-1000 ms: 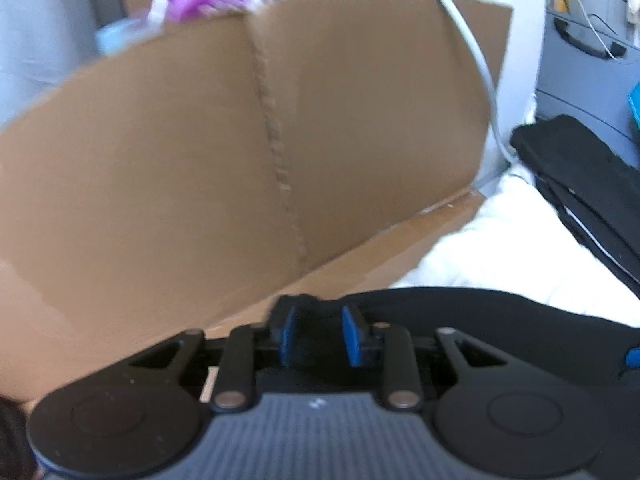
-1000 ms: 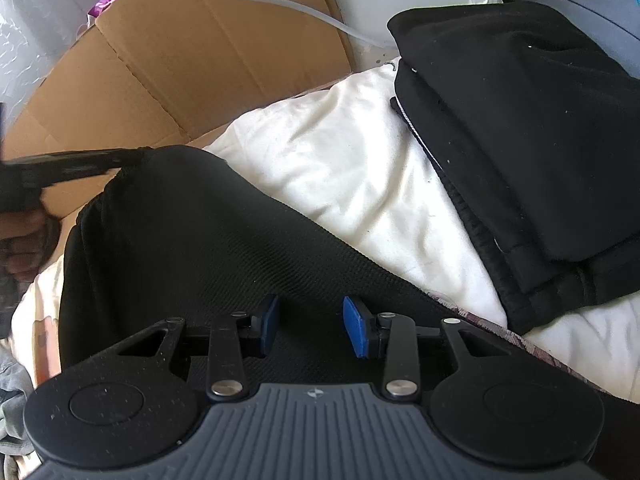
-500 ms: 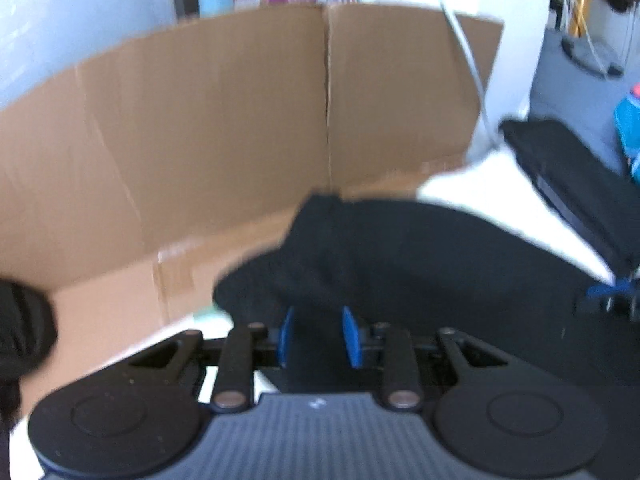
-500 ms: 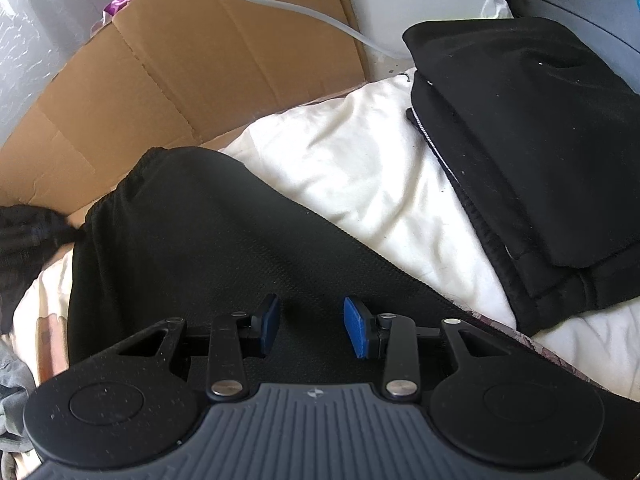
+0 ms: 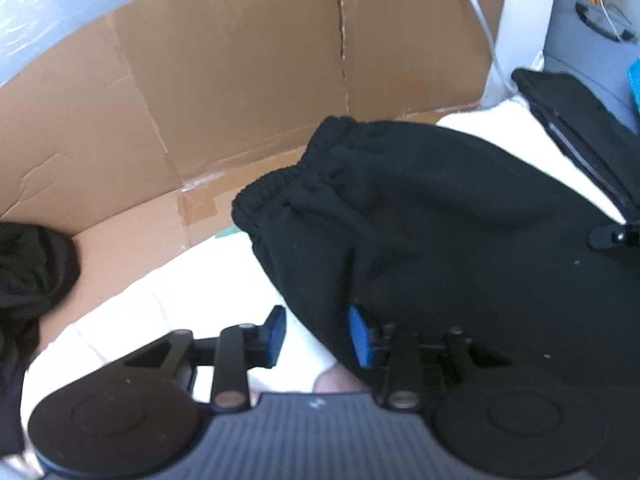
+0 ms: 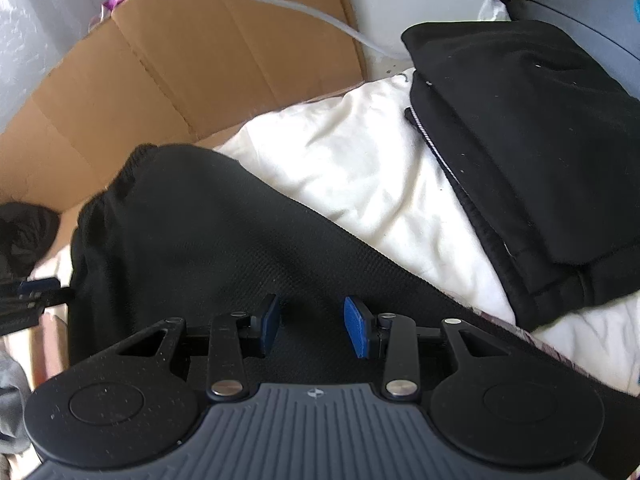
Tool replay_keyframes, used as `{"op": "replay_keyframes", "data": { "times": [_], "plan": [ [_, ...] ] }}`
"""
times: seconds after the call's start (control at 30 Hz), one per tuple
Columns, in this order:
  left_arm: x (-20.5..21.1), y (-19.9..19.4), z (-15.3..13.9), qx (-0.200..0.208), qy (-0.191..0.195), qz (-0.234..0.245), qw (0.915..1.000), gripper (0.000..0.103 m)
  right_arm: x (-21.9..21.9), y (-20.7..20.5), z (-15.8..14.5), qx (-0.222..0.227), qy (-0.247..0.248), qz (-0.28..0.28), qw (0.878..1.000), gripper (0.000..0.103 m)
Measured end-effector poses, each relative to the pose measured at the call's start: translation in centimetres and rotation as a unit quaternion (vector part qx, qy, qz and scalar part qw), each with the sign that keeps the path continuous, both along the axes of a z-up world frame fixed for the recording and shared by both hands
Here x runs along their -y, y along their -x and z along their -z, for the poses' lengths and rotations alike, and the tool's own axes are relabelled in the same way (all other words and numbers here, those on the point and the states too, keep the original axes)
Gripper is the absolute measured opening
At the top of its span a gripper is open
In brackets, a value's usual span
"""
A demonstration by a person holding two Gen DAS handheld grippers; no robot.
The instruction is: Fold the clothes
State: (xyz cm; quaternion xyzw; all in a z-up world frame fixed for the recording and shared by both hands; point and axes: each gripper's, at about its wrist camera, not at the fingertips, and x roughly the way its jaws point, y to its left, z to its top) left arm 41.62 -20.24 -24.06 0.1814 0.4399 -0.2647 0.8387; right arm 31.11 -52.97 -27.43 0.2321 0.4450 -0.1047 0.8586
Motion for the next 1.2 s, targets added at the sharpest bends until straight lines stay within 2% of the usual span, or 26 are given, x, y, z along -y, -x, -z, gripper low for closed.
{"op": "replay_keyframes", "data": {
  "times": [0.13,0.27,0.4,0.5,0.6,0.9,1.03,1.2],
  "plan": [
    [-0.7,1.8,-1.1,0.0,0.008,-0.024,0.9997,0.042,-0.6,1.5,-0.4,0.016,0.004,-0.004,1.0,0.043],
    [-0.7,4.3,-2.1,-0.009,0.022,-0.045,0.9987,0.042,-1.5,3.1,-0.1,0.023,-0.019,-0.01,1.0,0.043],
    [-0.6,7.8,-3.2,-0.018,0.043,-0.037,0.9982,0.045,-2.6,5.4,-0.8,0.048,-0.021,-0.012,0.999,0.043],
    [-0.4,10.2,-3.5,-0.022,0.034,-0.014,0.9991,0.046,-3.6,7.6,-1.5,0.067,0.0,0.001,0.998,0.044],
    [-0.9,12.3,-3.5,-0.028,0.025,-0.011,0.9992,0.046,-4.1,9.0,-2.1,0.076,0.012,0.0,0.997,0.044],
    [-2.4,17.6,-3.3,-0.038,0.054,-0.055,0.9963,0.046,-4.2,12.5,-3.7,0.081,-0.009,0.017,0.997,0.044],
    [-2.8,19.3,-3.0,-0.048,0.082,-0.108,0.9895,0.046,-4.2,13.9,-4.4,0.078,-0.031,0.024,0.996,0.044],
    [-2.2,21.3,-3.2,-0.059,0.103,-0.116,0.9861,0.046,-5.2,15.8,-6.0,0.083,-0.029,0.0,0.996,0.044]
  ]
}}
